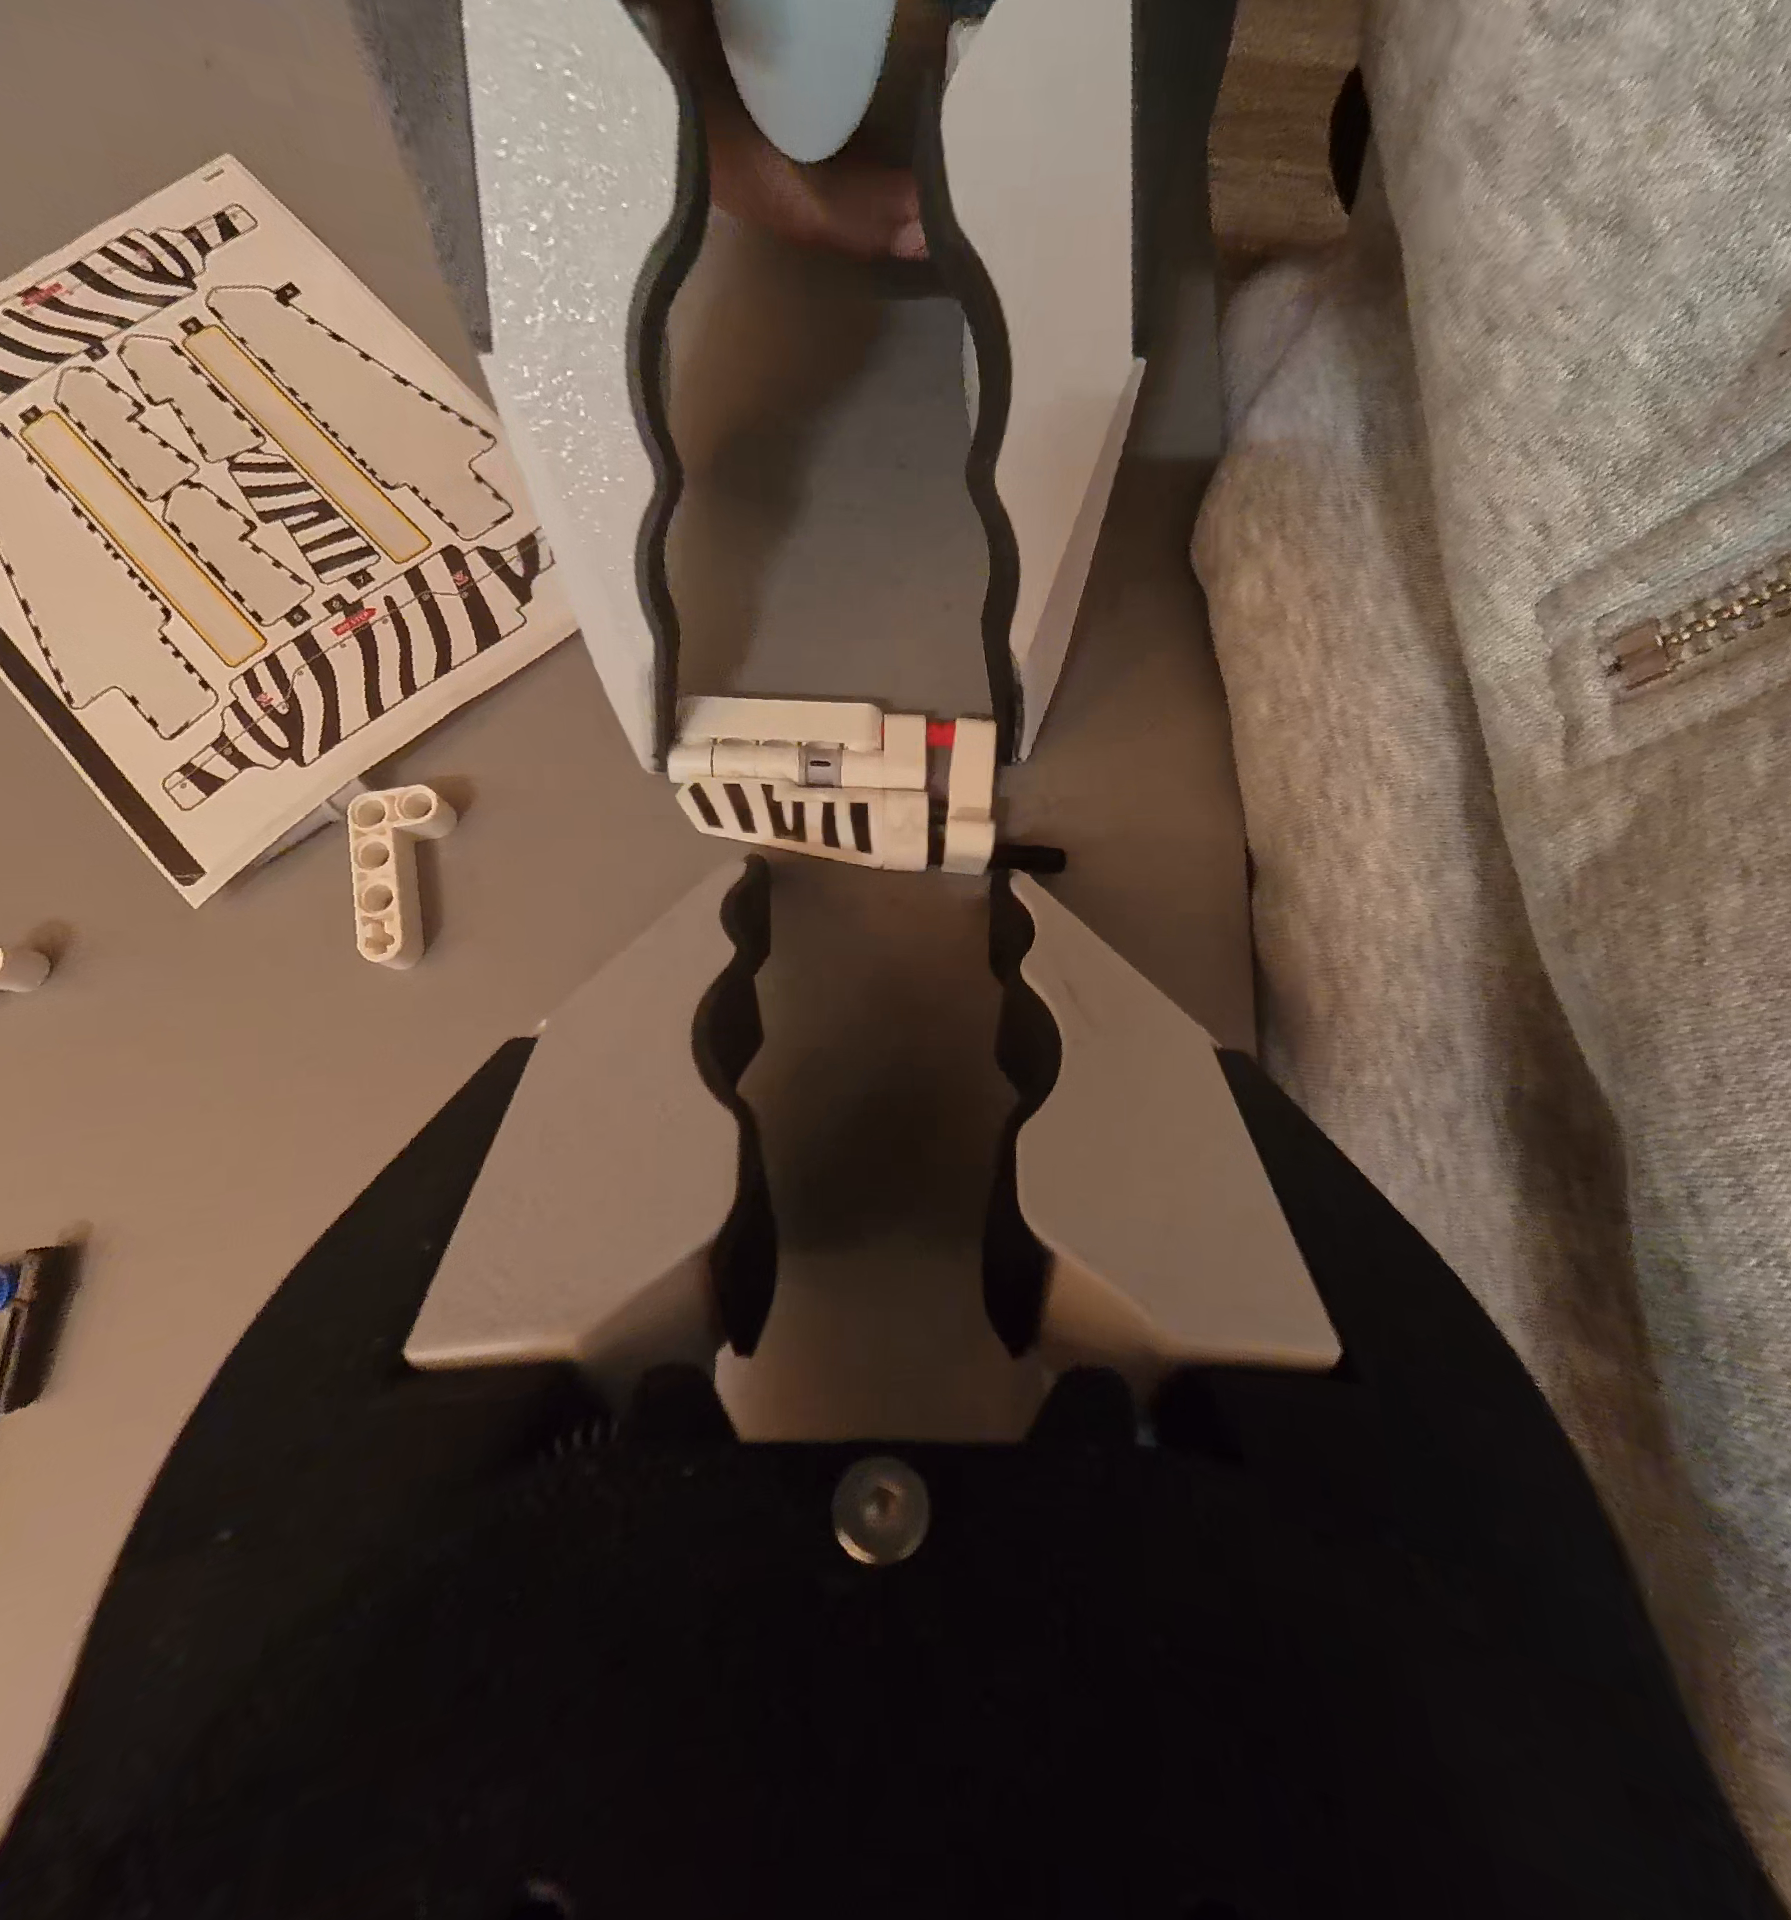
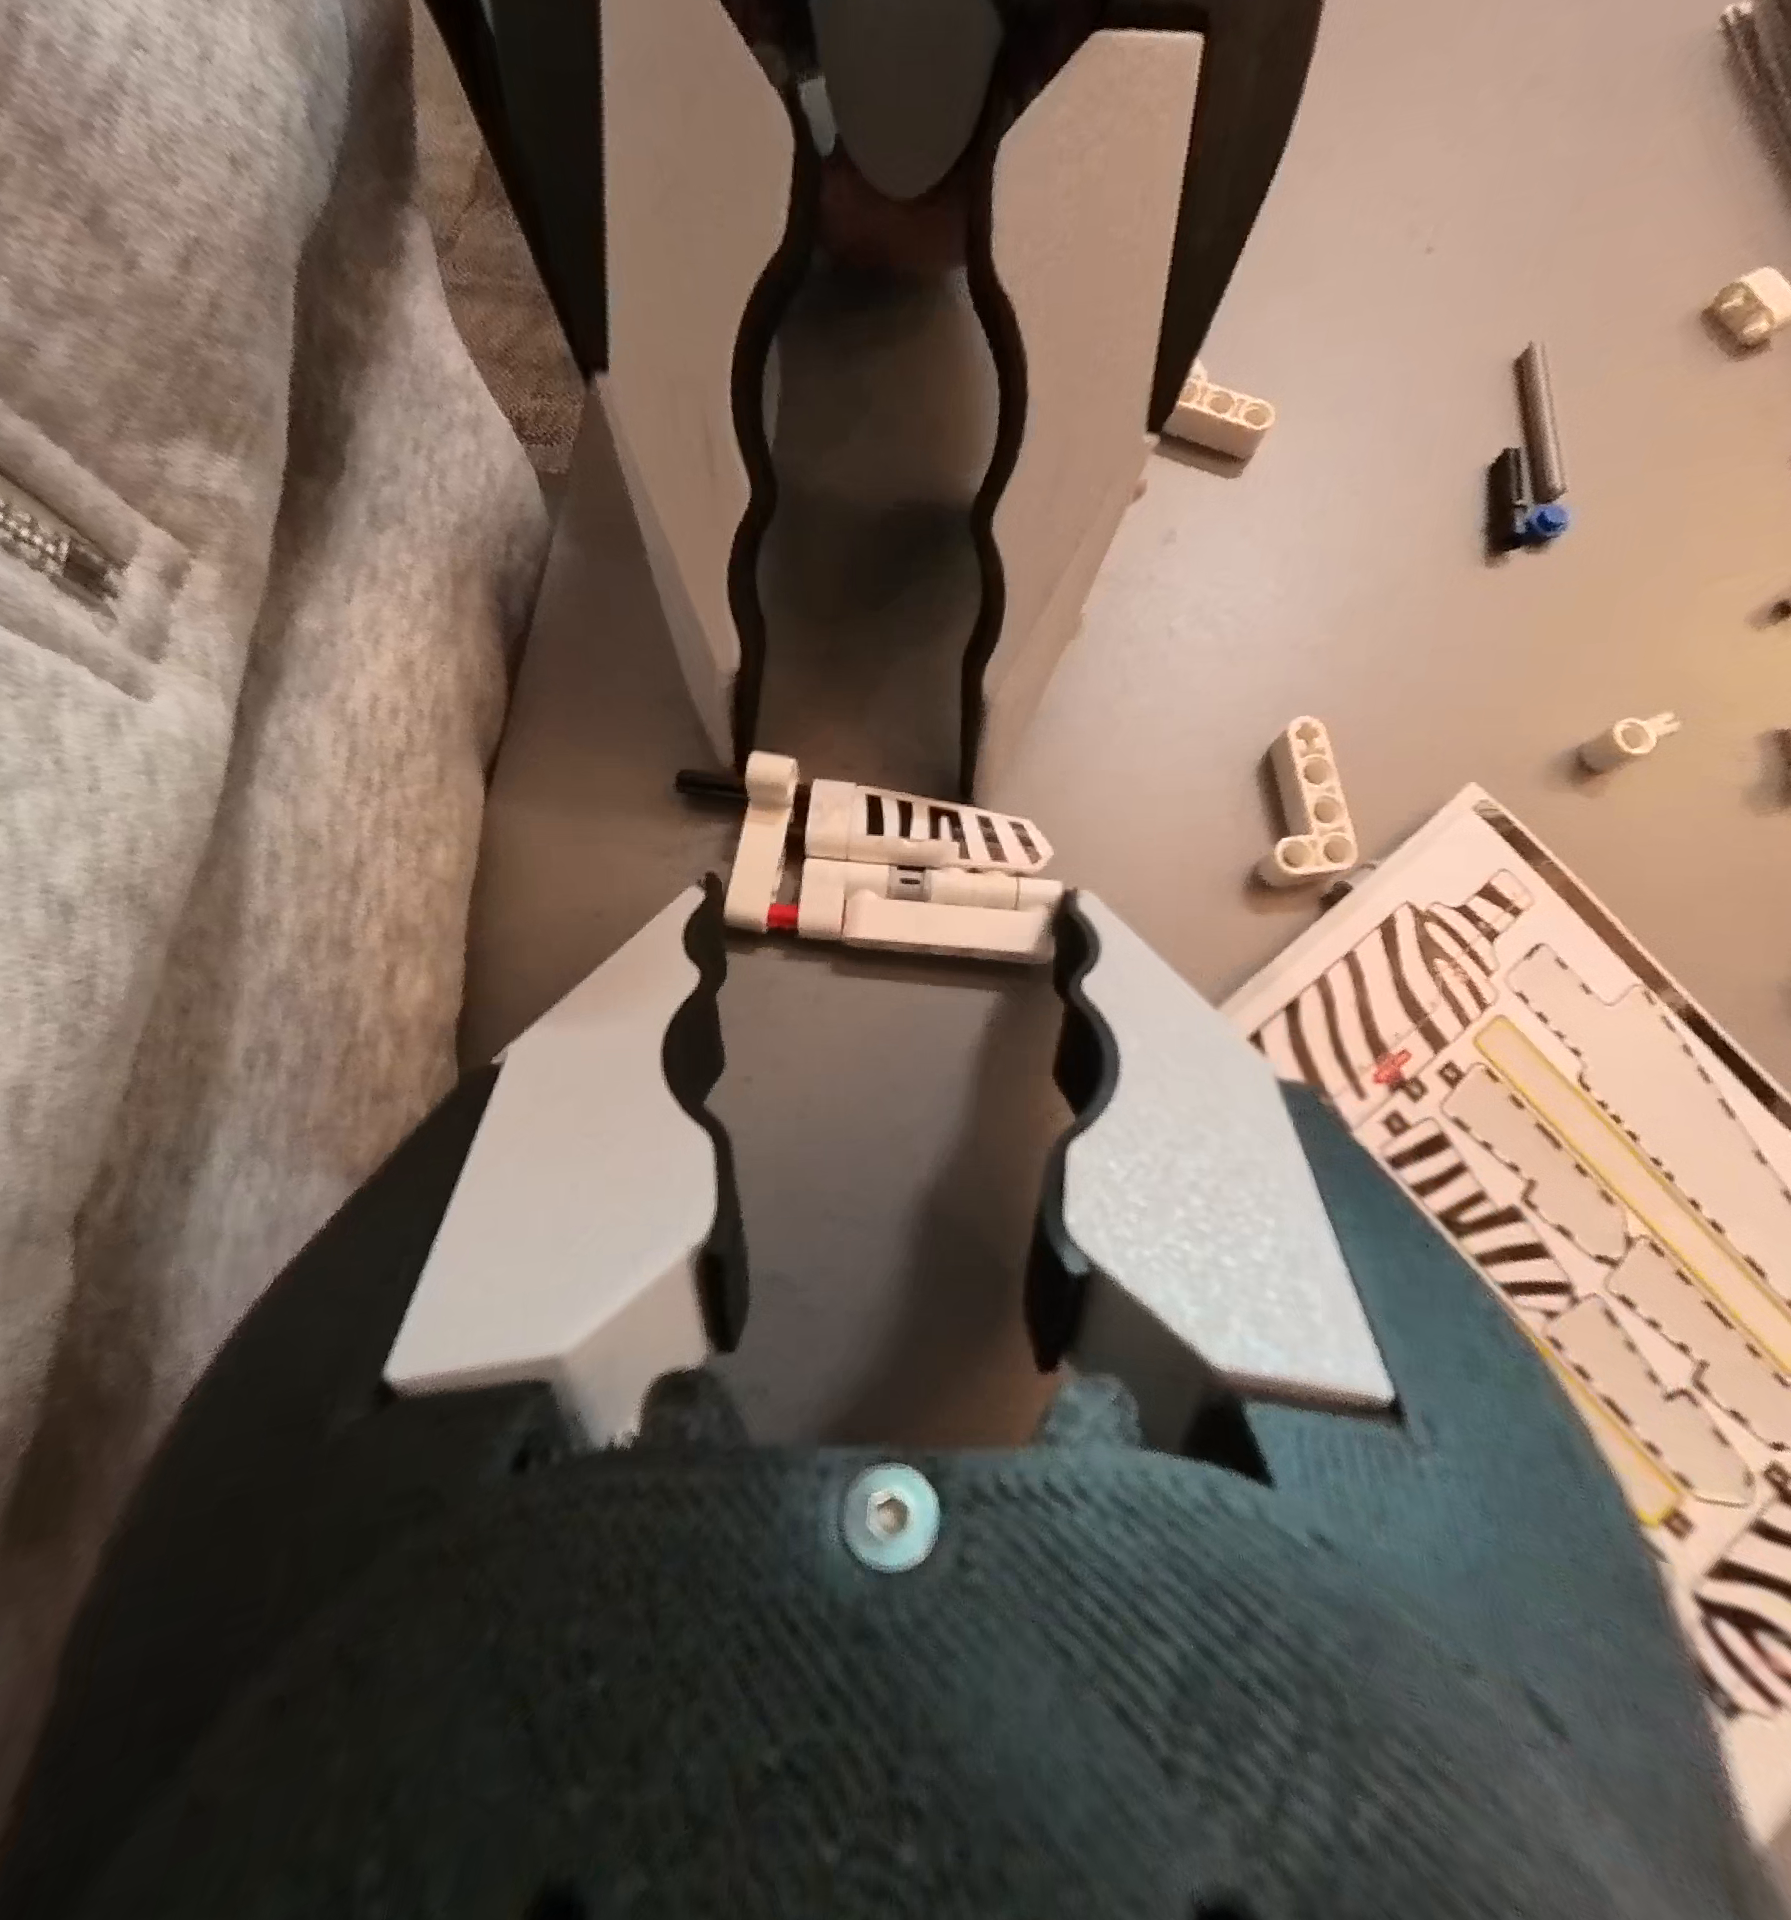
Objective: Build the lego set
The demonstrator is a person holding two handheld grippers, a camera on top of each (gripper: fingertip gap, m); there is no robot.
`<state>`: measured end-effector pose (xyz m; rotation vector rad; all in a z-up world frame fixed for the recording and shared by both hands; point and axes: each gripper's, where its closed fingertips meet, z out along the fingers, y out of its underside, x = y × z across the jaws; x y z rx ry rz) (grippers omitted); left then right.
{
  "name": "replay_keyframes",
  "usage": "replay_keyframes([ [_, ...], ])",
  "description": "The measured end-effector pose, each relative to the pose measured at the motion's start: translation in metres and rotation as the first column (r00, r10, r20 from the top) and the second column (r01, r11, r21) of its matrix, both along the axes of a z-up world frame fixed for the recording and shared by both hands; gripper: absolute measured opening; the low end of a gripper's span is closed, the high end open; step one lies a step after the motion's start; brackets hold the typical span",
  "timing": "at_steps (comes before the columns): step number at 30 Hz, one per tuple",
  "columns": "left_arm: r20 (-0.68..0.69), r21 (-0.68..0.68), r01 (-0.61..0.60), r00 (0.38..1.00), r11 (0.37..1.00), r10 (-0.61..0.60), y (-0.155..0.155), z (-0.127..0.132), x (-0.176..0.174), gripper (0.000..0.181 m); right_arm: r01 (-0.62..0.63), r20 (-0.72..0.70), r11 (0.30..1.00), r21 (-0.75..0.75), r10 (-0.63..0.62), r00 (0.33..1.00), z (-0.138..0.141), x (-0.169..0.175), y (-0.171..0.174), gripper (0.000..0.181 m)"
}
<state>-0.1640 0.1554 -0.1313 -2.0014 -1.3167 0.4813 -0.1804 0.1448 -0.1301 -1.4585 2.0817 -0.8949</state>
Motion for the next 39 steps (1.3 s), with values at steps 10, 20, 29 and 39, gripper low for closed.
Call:
replay_keyframes([
  [10,0.006,0.023,-0.015,1.000,1.000,0.015,-0.001,0.001,-0.002,0.042,0.006,0.017,1.000,0.009,-0.006,1.000,0.000,0.000,0.000,0.063],
  [20,0.007,0.027,-0.010,1.000,1.000,0.009,-0.002,0.000,-0.002,0.043,0.028,0.027,0.999,0.032,-0.029,0.999,0.000,0.001,0.001,0.062],
  [29,0.012,0.040,-0.007,1.000,0.999,0.006,-0.001,0.000,-0.002,0.044,0.024,0.034,0.999,0.032,-0.025,0.999,0.000,0.001,0.005,0.057],
  [39,0.008,0.015,0.031,0.999,0.999,-0.031,-0.007,-0.001,-0.009,0.074,-0.040,0.055,0.999,0.014,0.040,0.998,0.001,0.005,0.010,0.058],
])
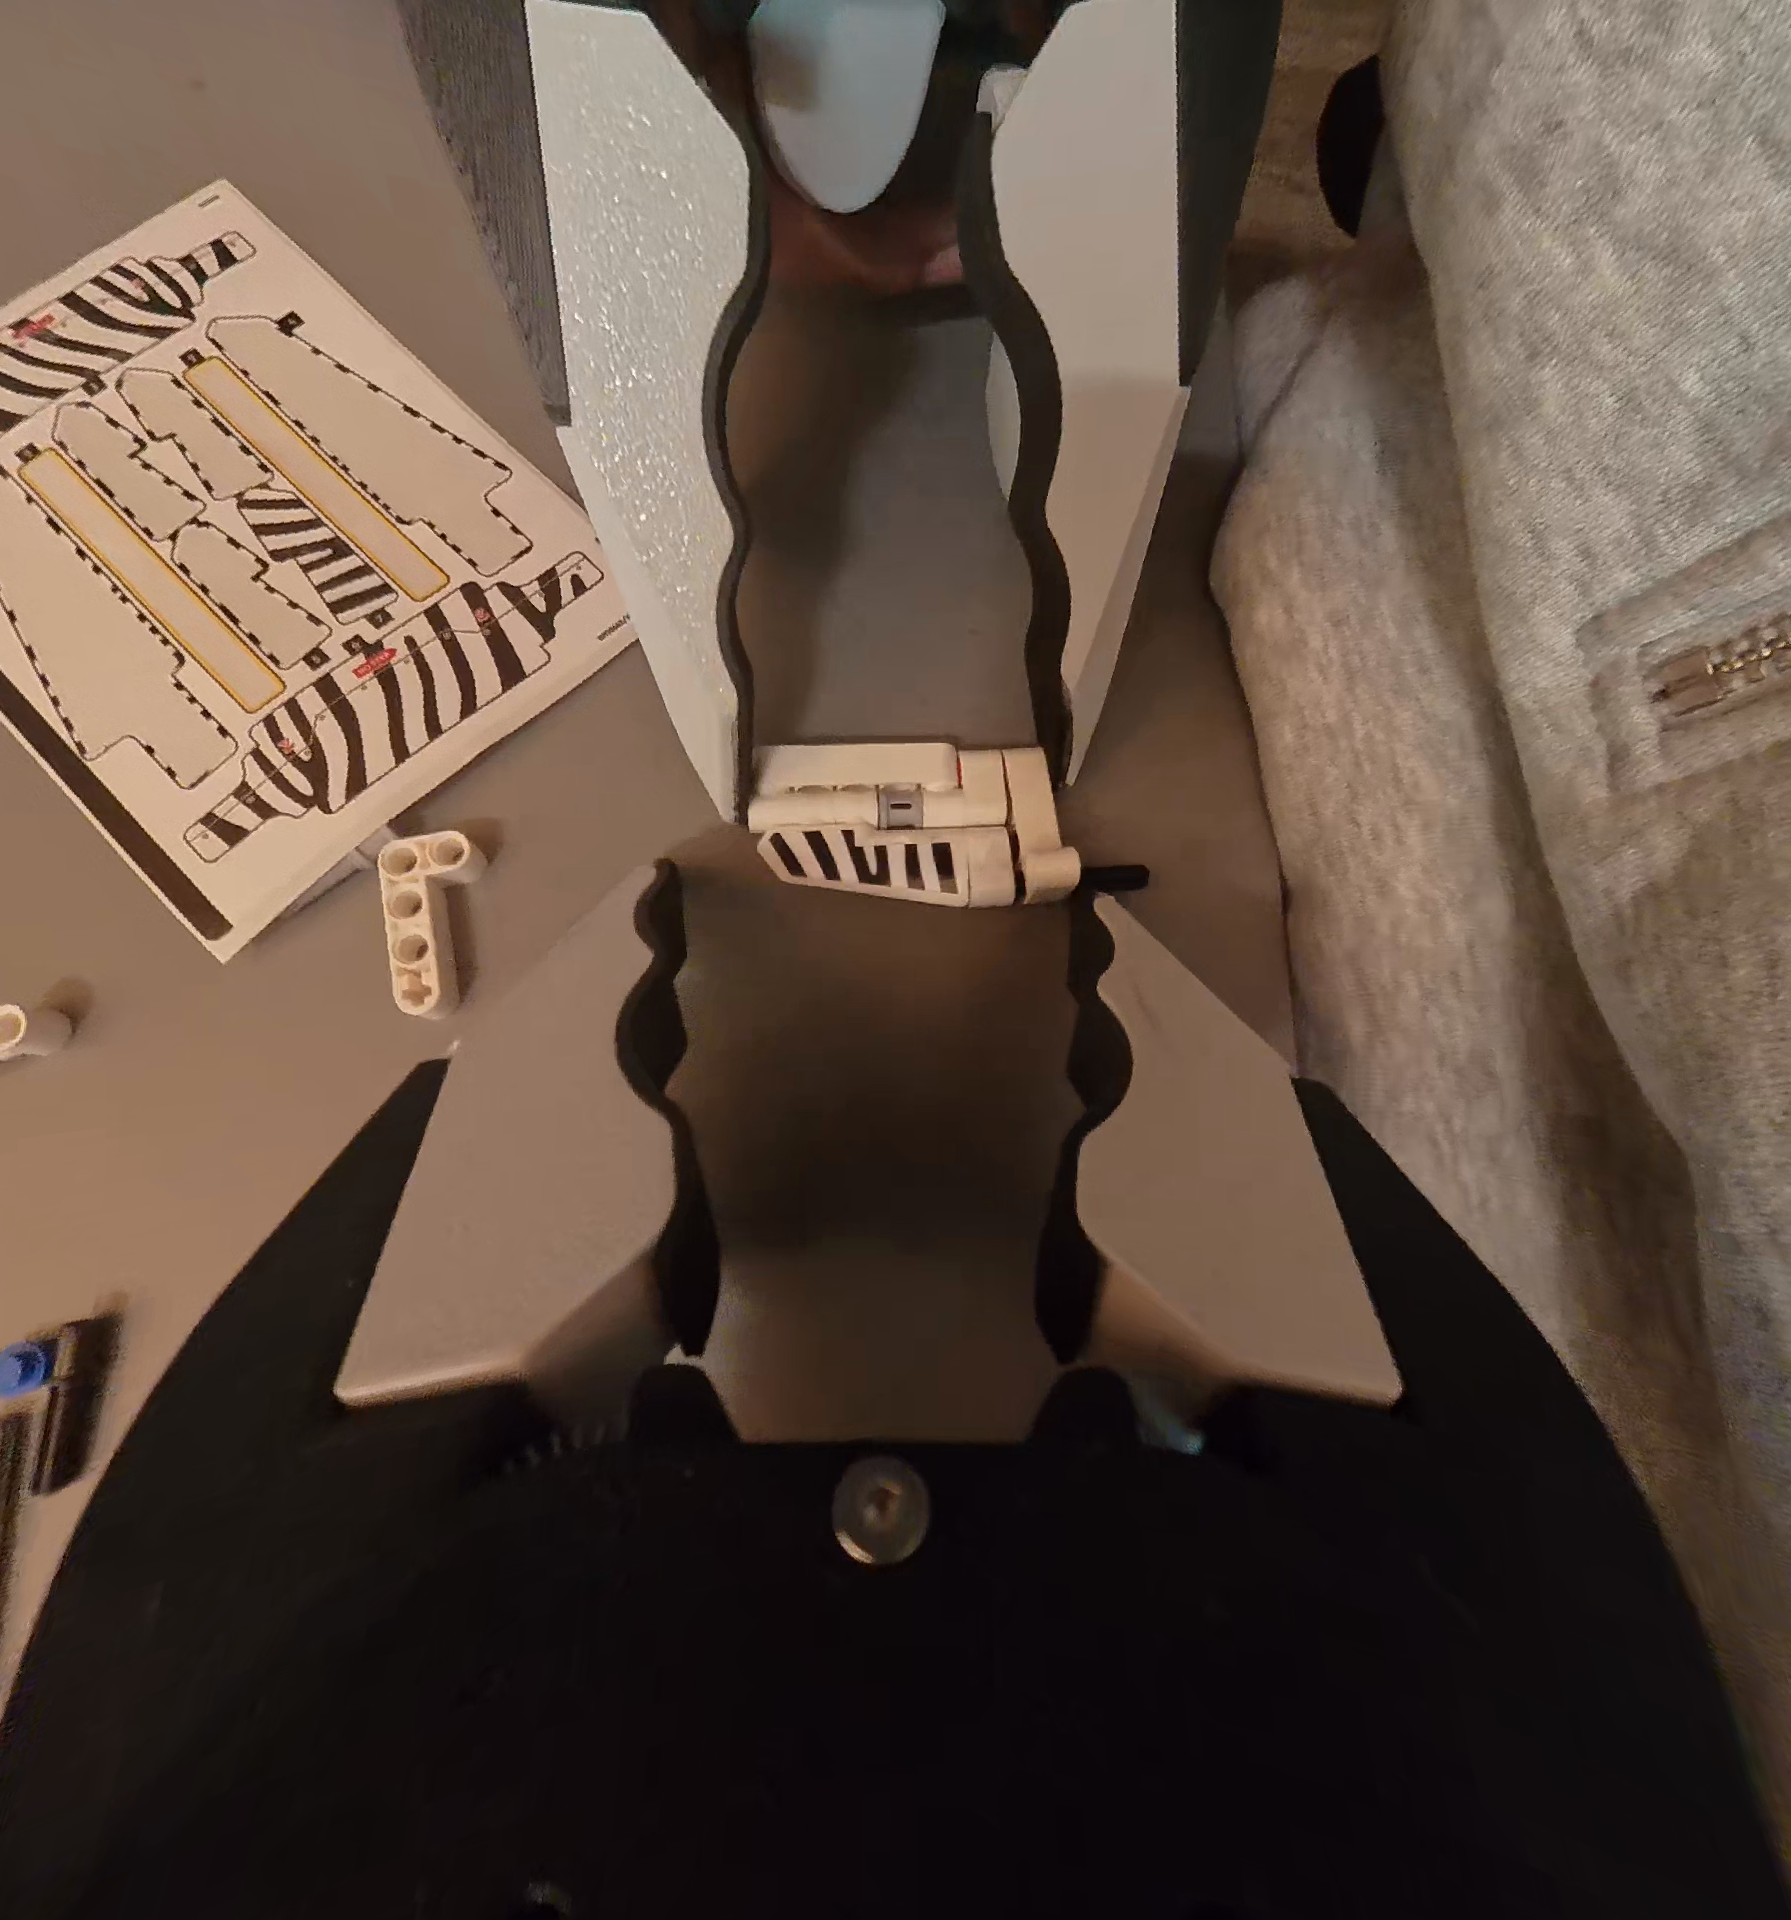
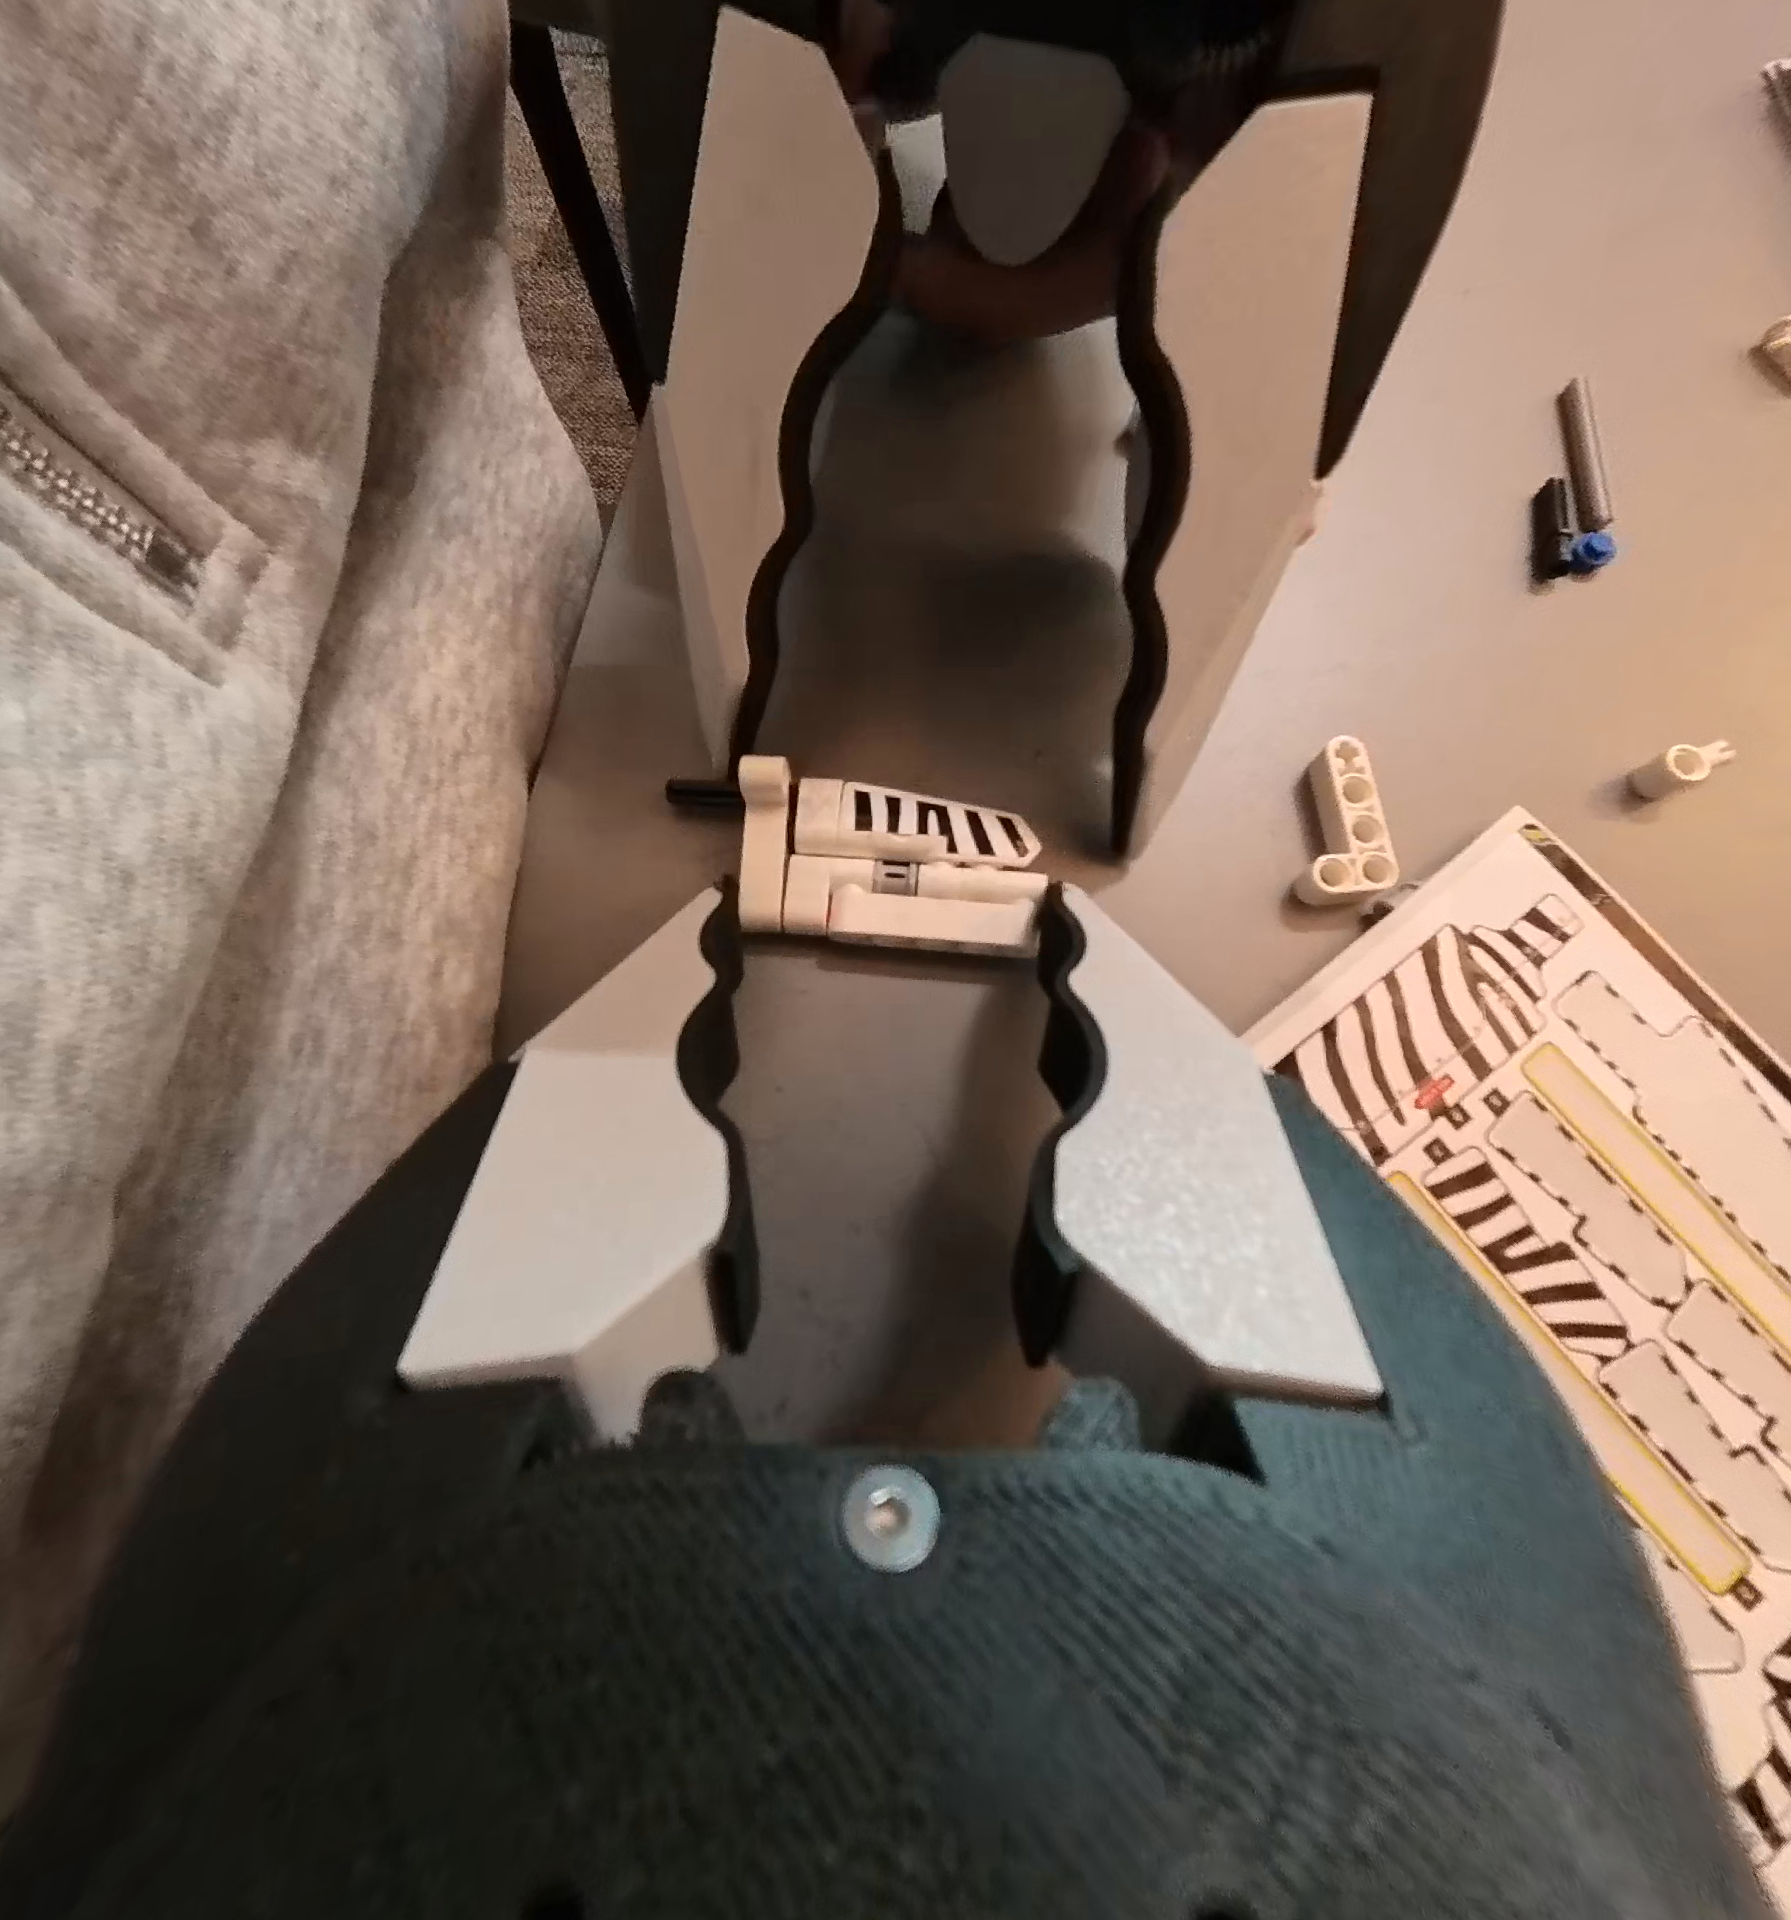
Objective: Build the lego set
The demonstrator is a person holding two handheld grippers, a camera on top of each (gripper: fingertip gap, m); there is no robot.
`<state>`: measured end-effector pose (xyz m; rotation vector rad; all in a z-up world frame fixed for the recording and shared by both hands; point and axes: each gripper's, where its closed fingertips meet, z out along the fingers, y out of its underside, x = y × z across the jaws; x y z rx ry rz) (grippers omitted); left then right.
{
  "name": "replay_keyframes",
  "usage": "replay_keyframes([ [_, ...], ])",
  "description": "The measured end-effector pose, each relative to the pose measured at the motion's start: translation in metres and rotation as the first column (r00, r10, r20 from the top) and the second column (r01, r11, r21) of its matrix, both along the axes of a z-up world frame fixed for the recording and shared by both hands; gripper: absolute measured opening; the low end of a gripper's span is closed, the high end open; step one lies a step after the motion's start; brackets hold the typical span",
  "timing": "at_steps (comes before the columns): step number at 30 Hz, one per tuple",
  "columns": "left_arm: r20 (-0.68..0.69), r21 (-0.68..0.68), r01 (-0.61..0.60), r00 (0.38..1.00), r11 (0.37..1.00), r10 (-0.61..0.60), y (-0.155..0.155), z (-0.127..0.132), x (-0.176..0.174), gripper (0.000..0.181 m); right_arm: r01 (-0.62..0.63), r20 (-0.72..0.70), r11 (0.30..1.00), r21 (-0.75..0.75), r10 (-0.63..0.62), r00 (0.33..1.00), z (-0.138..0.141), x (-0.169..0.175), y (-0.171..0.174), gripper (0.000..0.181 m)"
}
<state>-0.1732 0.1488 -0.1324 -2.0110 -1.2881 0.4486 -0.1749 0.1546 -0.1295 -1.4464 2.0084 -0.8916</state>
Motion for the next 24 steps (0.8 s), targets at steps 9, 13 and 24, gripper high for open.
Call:
replay_keyframes([
  [9,0.003,0.022,0.051,0.999,0.998,-0.051,0.0079,0.0006,0.0023,0.058,-0.025,0.002,1.000,0.007,0.025,1.000,-0.0002,0.0013,0.0004,0.057],
  [13,0.000,0.015,0.051,0.999,0.999,-0.051,0.0077,0.0002,0.0022,0.056,-0.026,0.002,1.000,0.007,0.026,1.000,-0.0006,0.0013,0.0002,0.058],
  [24,-0.001,0.013,0.050,0.999,0.999,-0.050,0.0073,-0.0005,0.0018,0.055,-0.012,0.004,1.000,0.015,0.011,1.000,-0.0006,0.0014,0.0002,0.057],
])
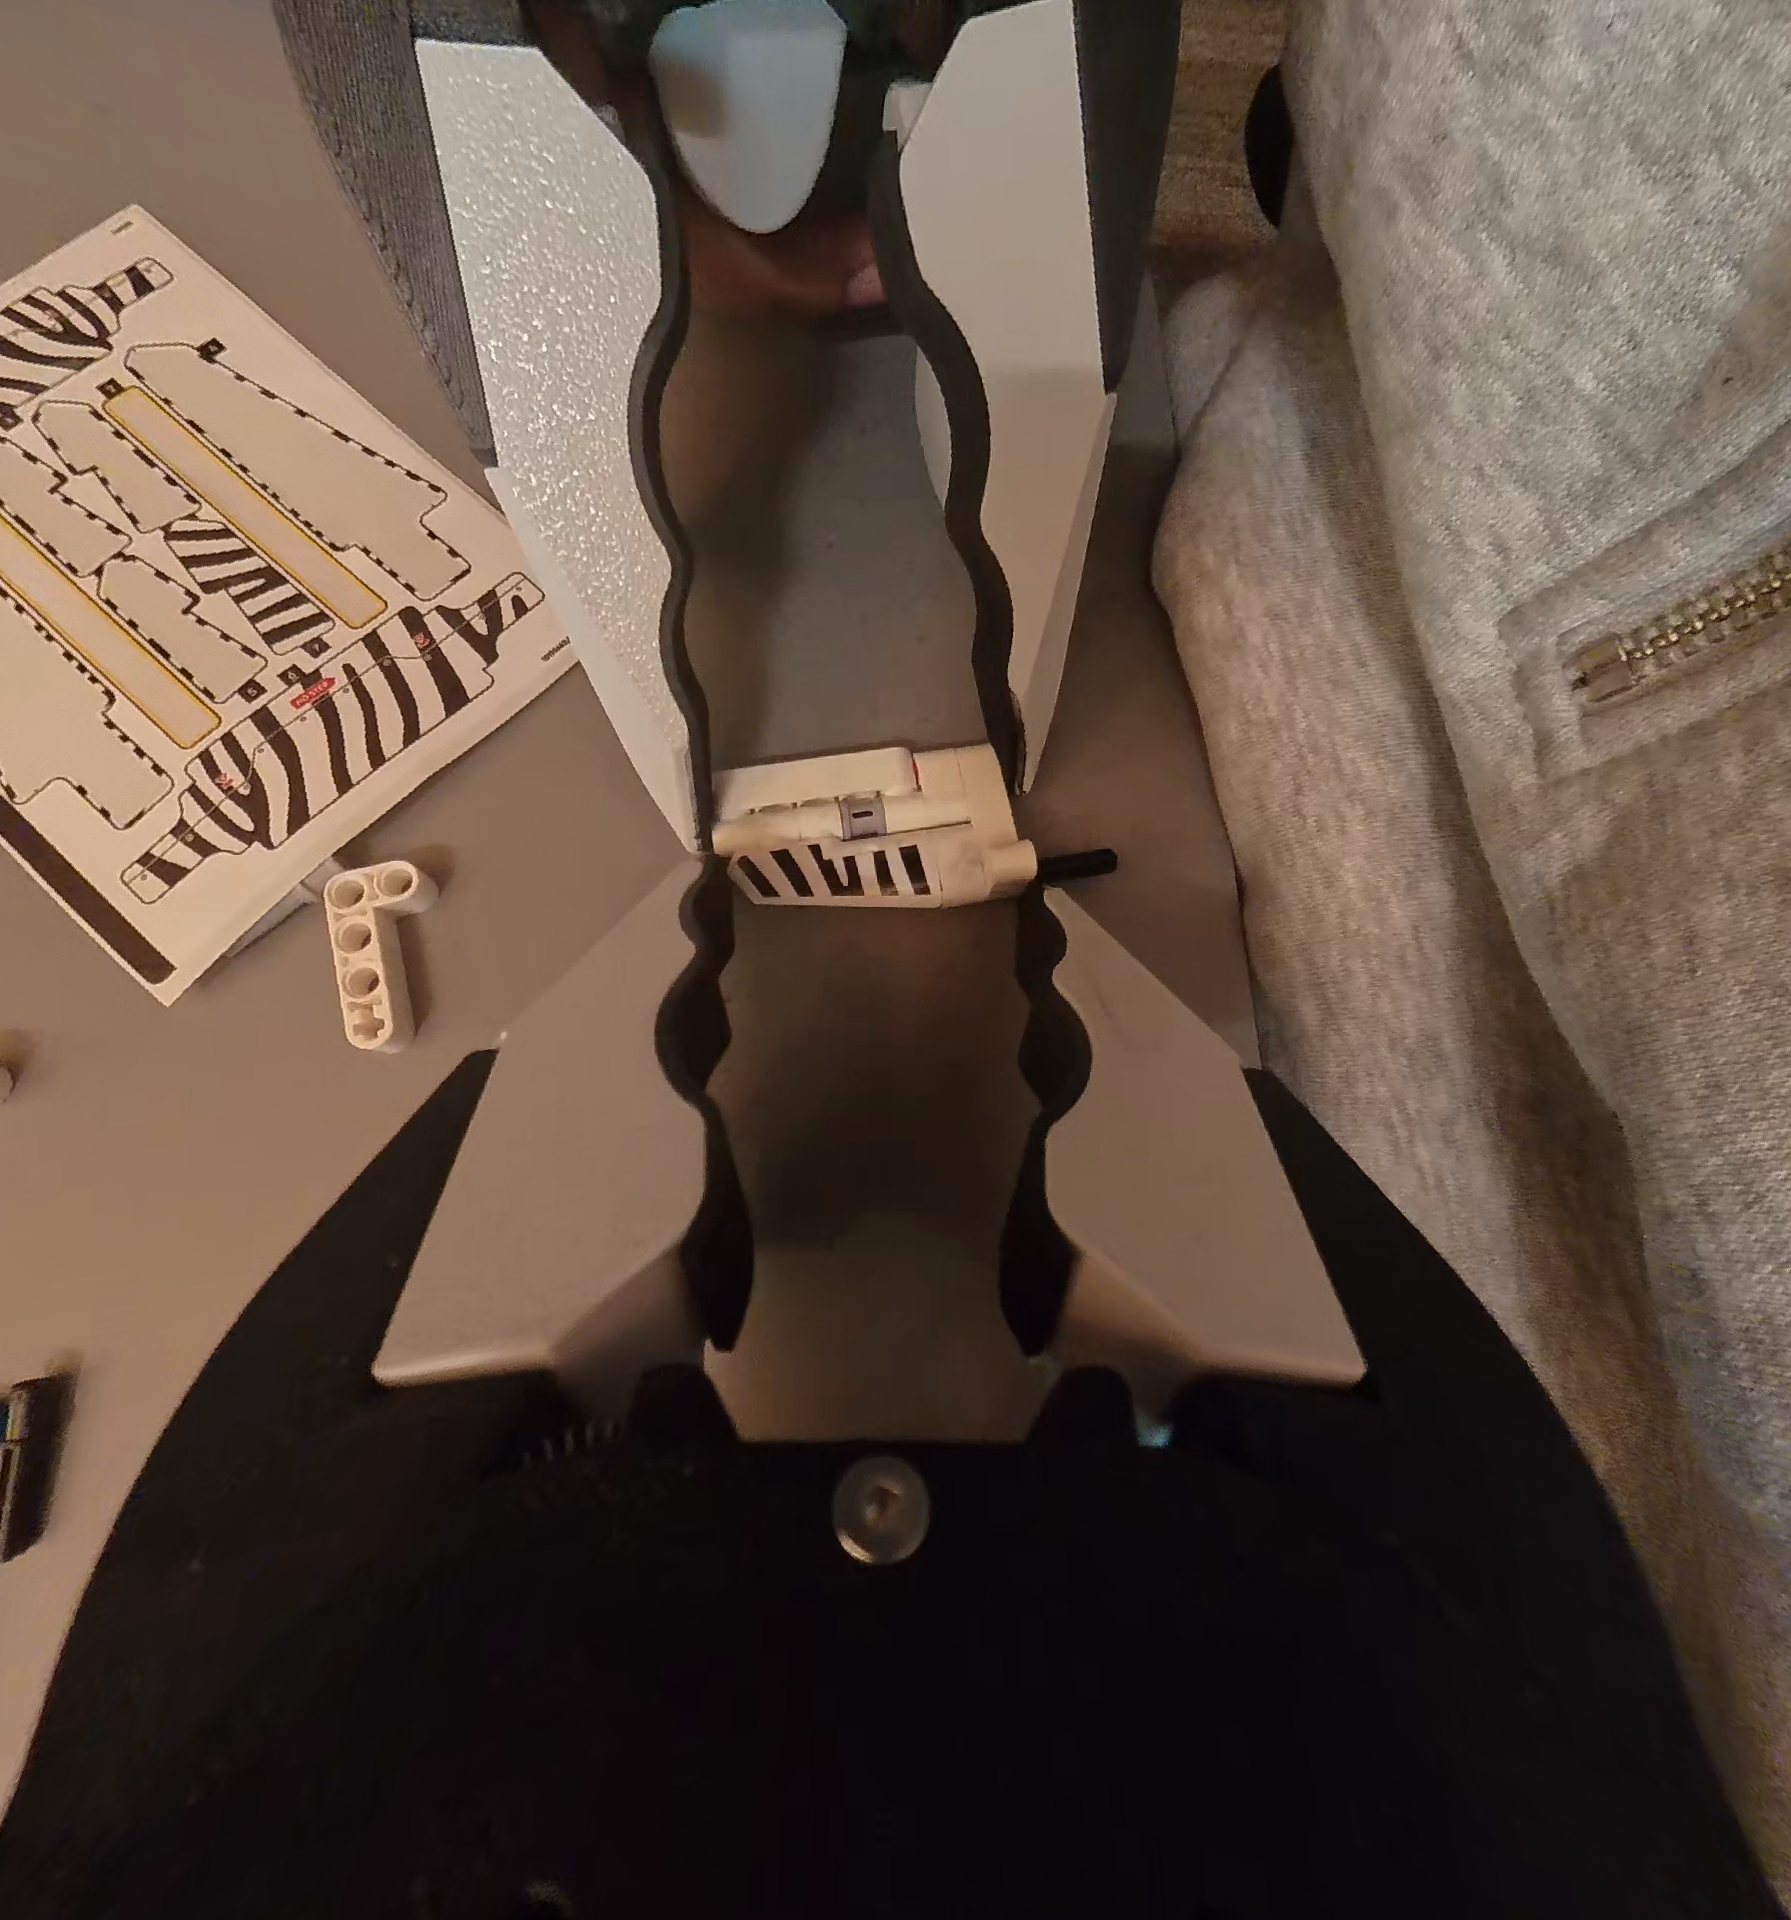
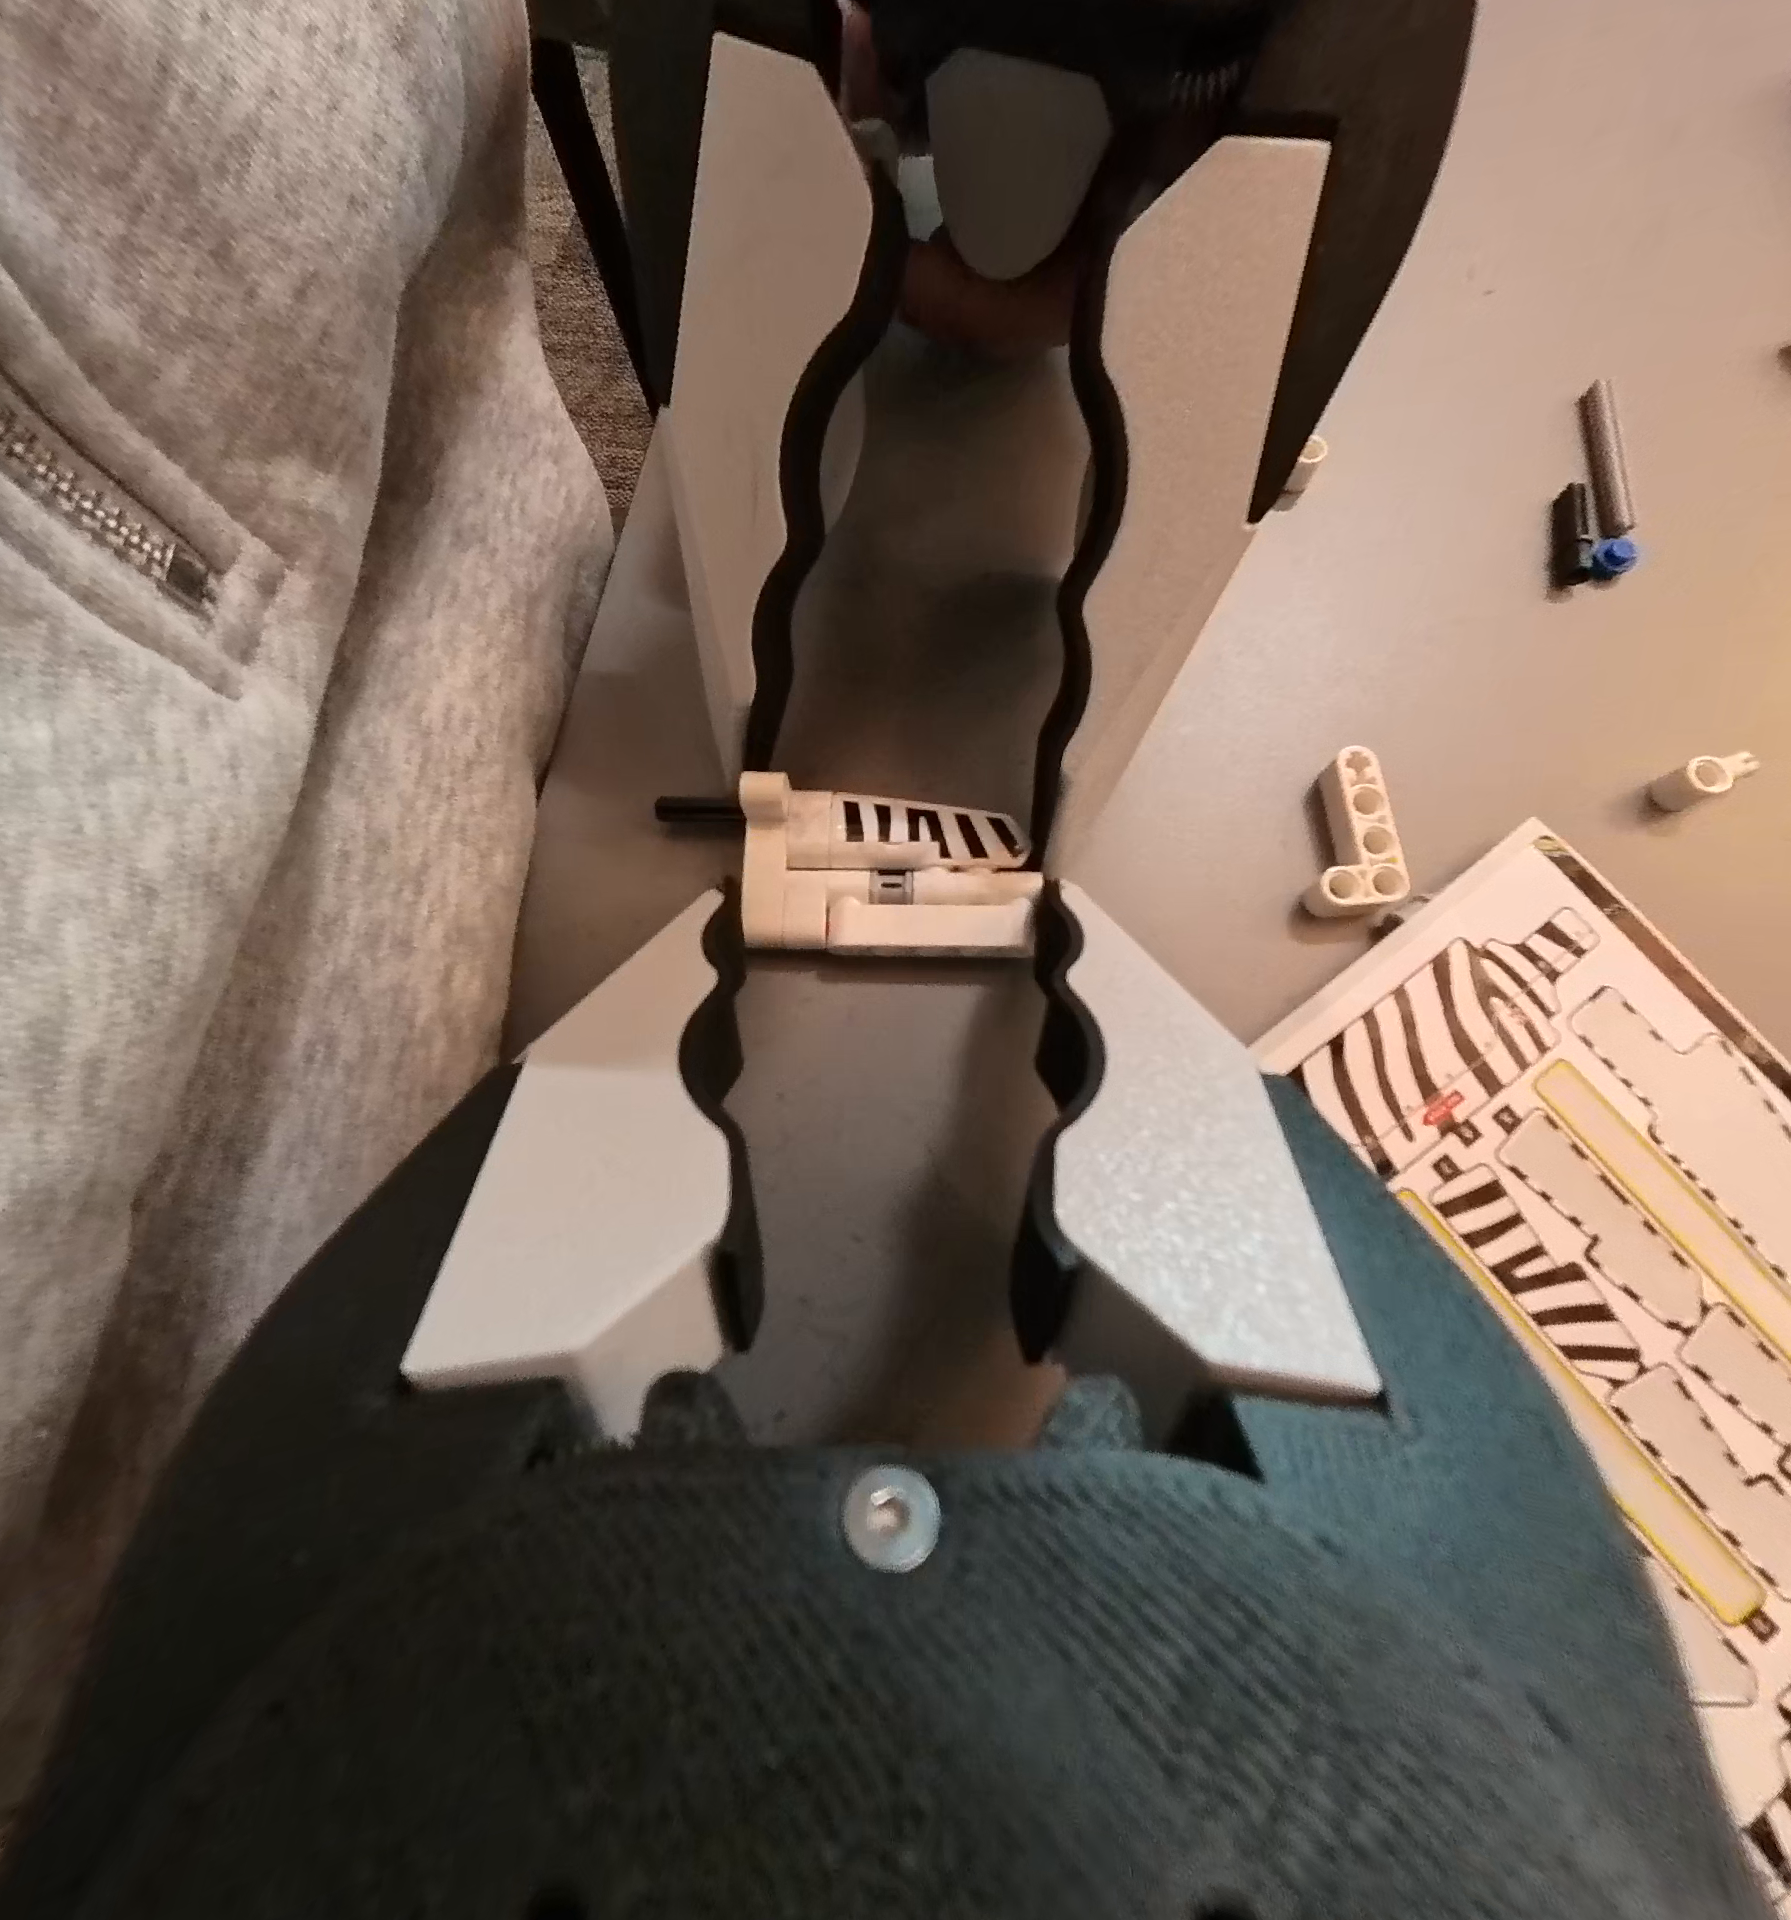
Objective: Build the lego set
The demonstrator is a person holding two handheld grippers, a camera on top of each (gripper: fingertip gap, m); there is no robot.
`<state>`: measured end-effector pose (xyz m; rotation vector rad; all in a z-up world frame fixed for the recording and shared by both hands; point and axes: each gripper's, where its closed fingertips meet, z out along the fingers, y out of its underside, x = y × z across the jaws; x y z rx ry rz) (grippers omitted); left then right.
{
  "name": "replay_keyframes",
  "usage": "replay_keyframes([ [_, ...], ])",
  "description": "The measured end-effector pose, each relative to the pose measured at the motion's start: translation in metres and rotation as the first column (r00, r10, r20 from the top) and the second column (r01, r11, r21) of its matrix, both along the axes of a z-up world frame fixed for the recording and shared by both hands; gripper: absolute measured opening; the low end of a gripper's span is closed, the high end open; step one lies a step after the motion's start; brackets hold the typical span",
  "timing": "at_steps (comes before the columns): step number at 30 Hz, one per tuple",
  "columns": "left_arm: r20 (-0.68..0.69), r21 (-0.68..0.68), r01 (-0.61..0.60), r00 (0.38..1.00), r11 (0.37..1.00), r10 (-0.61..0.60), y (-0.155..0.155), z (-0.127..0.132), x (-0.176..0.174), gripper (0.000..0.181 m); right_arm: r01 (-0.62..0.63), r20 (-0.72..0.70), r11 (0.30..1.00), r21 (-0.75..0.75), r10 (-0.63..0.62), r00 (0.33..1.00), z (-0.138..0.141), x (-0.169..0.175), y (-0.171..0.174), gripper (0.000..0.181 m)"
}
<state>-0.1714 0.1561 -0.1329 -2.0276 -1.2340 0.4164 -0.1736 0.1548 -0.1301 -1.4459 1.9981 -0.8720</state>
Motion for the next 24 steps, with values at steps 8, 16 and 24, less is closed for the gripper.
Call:
replay_keyframes([
  [8,-0.003,-0.006,-0.010,1.000,1.000,0.010,0.000,-0.001,0.000,0.055,0.002,-0.002,1.000,-0.007,-0.002,1.000,-0.001,-0.001,-0.001,0.056],
  [16,0.006,0.009,-0.019,1.000,1.000,0.019,0.001,-0.001,0.001,0.055,0.001,-0.003,1.000,-0.004,-0.001,1.000,-0.004,-0.005,-0.007,0.056],
  [24,-0.002,-0.004,-0.086,0.996,0.996,0.086,-0.006,-0.001,-0.001,0.060,0.024,-0.012,0.999,-0.028,-0.024,1.000,-0.008,-0.012,-0.020,0.058],
])
